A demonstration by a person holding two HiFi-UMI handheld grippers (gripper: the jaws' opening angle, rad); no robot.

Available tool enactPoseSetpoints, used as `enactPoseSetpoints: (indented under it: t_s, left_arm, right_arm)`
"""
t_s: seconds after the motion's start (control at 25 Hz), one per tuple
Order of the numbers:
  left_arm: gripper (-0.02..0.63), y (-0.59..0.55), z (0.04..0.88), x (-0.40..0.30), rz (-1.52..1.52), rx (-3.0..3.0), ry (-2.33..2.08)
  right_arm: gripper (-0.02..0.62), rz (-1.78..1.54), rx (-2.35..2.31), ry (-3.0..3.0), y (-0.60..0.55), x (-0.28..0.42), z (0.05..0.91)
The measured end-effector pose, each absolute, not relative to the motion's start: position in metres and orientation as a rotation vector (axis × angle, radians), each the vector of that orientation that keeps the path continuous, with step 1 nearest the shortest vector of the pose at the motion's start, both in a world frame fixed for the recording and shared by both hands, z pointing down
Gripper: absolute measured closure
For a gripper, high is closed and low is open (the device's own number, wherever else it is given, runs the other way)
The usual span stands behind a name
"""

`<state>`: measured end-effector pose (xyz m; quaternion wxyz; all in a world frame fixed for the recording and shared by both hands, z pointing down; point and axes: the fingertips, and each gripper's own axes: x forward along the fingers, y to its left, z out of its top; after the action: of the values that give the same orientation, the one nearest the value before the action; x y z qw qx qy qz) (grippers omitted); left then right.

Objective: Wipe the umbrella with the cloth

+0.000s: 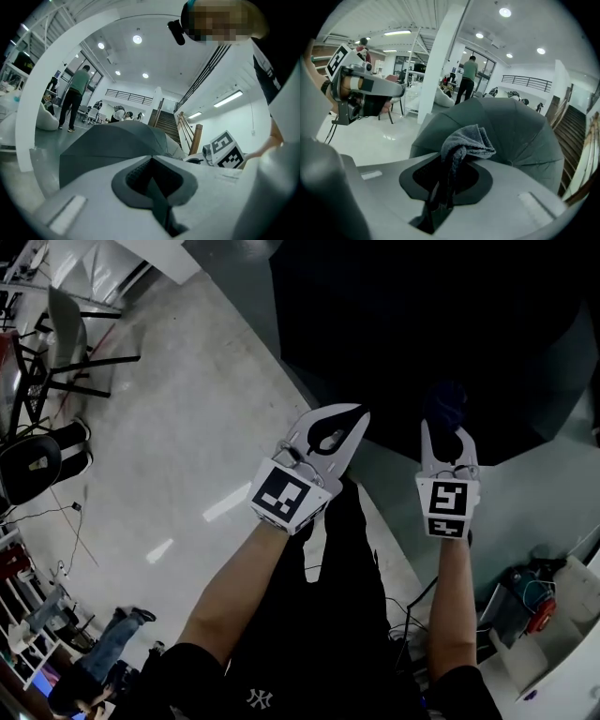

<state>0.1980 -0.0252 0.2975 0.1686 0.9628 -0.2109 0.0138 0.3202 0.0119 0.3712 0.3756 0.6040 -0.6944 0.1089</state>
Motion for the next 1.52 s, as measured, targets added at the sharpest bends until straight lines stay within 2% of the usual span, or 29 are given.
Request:
enactPoseSetpoints:
  t_s: [0.4, 0.64, 1.52]
  left_arm:
    - [0.606, -0.035, 0.384, 0.211, 0.062, 2.694, -0.591]
    - [0.606, -0.028, 0.403, 0.217, 0.058, 2.691, -0.599]
    - [0.606, -0.05, 0.499, 0.139, 0.012, 2.612, -0.751]
  right_arm:
    - [0.514, 0.179, 1.673, -1.596, -0.008, 0.363, 0.418]
    - [0.514, 0.193, 1.615, -1.652, -0.001, 0.345, 0.441]
    - [0.514, 0.323, 1.472, -1.763, 0.0, 0.238, 0.551]
